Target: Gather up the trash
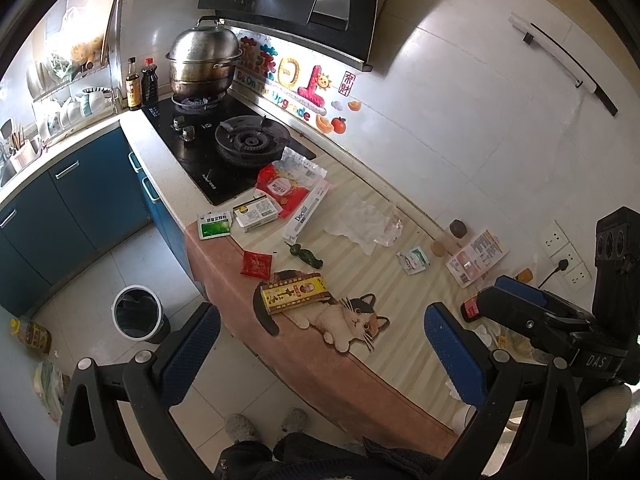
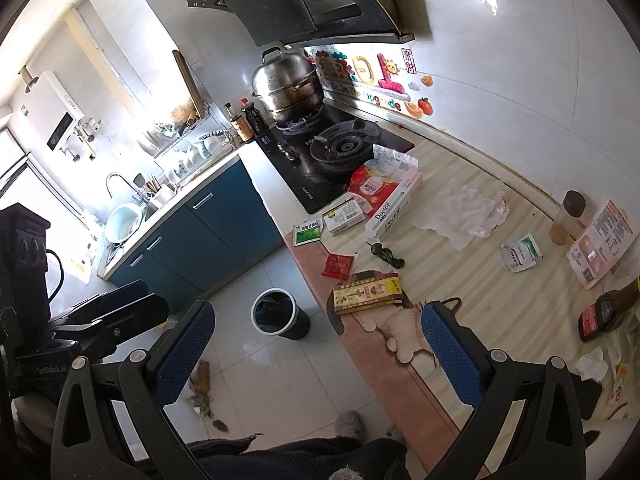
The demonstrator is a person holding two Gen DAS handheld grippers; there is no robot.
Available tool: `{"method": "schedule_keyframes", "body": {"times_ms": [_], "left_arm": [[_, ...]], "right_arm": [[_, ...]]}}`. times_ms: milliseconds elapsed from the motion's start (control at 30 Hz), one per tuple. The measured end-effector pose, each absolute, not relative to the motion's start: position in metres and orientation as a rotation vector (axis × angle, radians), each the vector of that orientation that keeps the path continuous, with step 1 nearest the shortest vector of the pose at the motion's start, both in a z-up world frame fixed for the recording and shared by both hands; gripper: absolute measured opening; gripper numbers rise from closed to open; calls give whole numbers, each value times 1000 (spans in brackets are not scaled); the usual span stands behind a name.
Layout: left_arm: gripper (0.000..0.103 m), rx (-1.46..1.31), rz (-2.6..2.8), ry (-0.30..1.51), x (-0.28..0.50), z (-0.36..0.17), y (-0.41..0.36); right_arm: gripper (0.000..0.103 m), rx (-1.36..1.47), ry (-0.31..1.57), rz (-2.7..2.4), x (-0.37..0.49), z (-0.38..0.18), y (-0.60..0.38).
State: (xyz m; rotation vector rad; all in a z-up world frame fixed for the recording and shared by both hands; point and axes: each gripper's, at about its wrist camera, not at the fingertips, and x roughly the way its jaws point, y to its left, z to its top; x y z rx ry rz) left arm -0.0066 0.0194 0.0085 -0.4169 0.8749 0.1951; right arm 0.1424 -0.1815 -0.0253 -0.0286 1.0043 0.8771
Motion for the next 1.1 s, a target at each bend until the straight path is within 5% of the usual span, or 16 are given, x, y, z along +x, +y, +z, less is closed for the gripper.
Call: {"method": "schedule_keyframes", "body": {"times_ms": [1100], "left_arm": [[103, -432, 193, 846, -6, 10, 12]], "right_arm": [[103, -25, 1002, 889, 133, -6, -175]]}}
